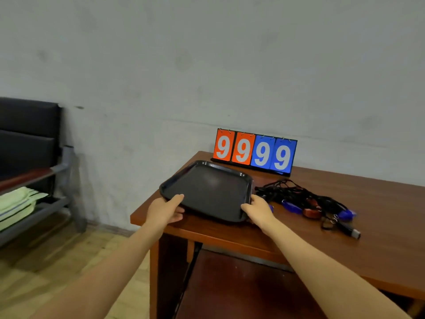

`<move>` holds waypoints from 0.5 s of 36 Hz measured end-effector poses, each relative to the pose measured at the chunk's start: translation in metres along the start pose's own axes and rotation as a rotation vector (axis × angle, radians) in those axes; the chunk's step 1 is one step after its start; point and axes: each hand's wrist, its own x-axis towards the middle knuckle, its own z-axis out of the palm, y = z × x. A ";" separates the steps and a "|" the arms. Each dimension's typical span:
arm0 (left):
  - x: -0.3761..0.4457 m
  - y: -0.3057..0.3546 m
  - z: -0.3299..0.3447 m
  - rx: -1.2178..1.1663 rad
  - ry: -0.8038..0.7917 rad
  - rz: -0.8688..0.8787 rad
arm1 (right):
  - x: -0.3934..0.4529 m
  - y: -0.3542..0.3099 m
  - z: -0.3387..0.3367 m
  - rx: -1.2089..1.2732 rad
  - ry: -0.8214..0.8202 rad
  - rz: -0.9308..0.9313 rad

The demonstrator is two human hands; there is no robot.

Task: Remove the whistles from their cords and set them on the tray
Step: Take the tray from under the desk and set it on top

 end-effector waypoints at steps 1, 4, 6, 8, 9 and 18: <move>0.004 -0.002 0.000 0.074 0.002 0.013 | 0.005 0.001 0.000 -0.017 -0.003 -0.003; 0.012 -0.005 0.001 0.255 0.006 0.039 | 0.015 0.005 -0.005 -0.062 0.003 -0.010; 0.017 -0.006 0.001 0.366 0.023 0.046 | 0.019 0.005 -0.004 -0.092 0.013 -0.026; 0.021 -0.005 0.001 0.466 0.026 0.047 | 0.020 0.008 -0.002 -0.102 0.042 -0.047; 0.022 -0.004 0.001 0.519 0.021 0.056 | 0.019 0.009 -0.001 -0.095 0.073 -0.061; 0.012 -0.002 0.015 0.849 0.107 0.063 | 0.005 0.020 -0.007 0.048 0.246 -0.082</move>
